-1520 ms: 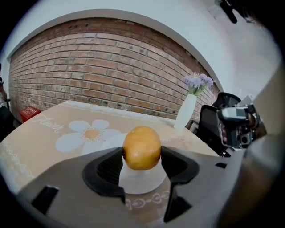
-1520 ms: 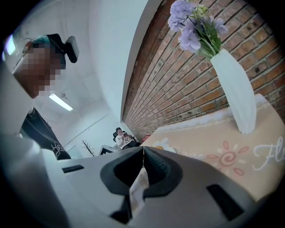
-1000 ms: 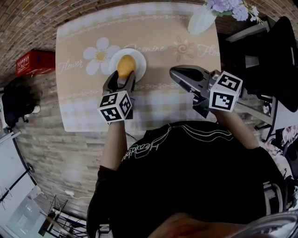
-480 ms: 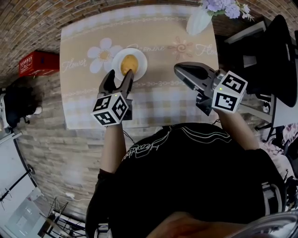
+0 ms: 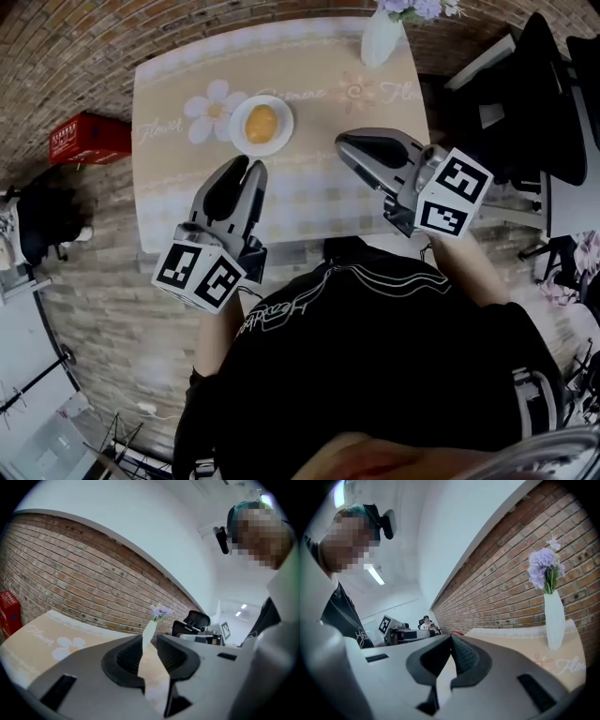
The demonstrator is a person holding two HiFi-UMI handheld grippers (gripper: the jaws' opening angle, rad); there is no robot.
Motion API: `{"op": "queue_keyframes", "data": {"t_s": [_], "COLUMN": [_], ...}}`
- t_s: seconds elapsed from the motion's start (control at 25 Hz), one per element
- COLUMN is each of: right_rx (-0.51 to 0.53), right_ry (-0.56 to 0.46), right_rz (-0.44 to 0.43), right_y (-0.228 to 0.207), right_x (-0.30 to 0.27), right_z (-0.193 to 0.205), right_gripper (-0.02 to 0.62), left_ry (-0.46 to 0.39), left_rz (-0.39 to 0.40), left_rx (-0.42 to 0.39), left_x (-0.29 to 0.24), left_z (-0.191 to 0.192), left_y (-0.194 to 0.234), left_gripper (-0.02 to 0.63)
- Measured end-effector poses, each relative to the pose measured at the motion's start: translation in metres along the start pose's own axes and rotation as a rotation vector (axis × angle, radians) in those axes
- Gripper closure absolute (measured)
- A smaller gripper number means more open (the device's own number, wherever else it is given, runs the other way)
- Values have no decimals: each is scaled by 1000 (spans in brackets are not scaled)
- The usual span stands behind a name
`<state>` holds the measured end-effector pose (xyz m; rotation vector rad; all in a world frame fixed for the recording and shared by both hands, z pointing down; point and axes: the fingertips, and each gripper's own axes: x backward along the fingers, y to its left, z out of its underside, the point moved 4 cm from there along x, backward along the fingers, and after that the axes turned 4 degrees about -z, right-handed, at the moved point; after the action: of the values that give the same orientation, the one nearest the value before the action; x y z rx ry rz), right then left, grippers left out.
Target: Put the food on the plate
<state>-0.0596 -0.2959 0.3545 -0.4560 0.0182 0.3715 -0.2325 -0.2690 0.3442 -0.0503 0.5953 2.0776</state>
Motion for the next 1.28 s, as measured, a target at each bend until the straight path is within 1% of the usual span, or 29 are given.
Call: {"op": "queue_keyframes", "data": {"t_s": [0.08, 0.12, 0.2, 0.32, 0.6, 0.76, 0.92, 1.28], "right_rx": [14, 8, -7, 10, 22, 31, 55, 55], "right_ry": [-17, -28, -45, -46, -44, -49, -50, -43], "right_rz": [-1, -6, -17, -26, -30, -33, -41, -47], "right_y": [15, 21, 33, 48, 67, 72, 77, 73], "right_x": [2, 3, 5, 7, 10, 9, 9, 6], "right_z": [0, 0, 2, 6, 10, 5, -3, -7], "right_gripper": [598, 598, 598, 598, 598, 598, 598, 598], "left_ry": [-5, -3, 8, 21, 18, 10, -4, -1], "left_rz": [33, 45, 62, 69, 64, 60, 57, 46], "left_rx": [14, 17, 10, 0, -4, -2, -18, -23], "left_x": [12, 17, 25, 34, 50, 54, 57, 53], "left_z": [2, 3, 7, 10, 13, 8, -1, -6], "left_y": [-16, -23, -34, -42, -50, -52, -56, -52], "left_gripper": [549, 563, 583, 595, 598, 598, 598, 598]}}
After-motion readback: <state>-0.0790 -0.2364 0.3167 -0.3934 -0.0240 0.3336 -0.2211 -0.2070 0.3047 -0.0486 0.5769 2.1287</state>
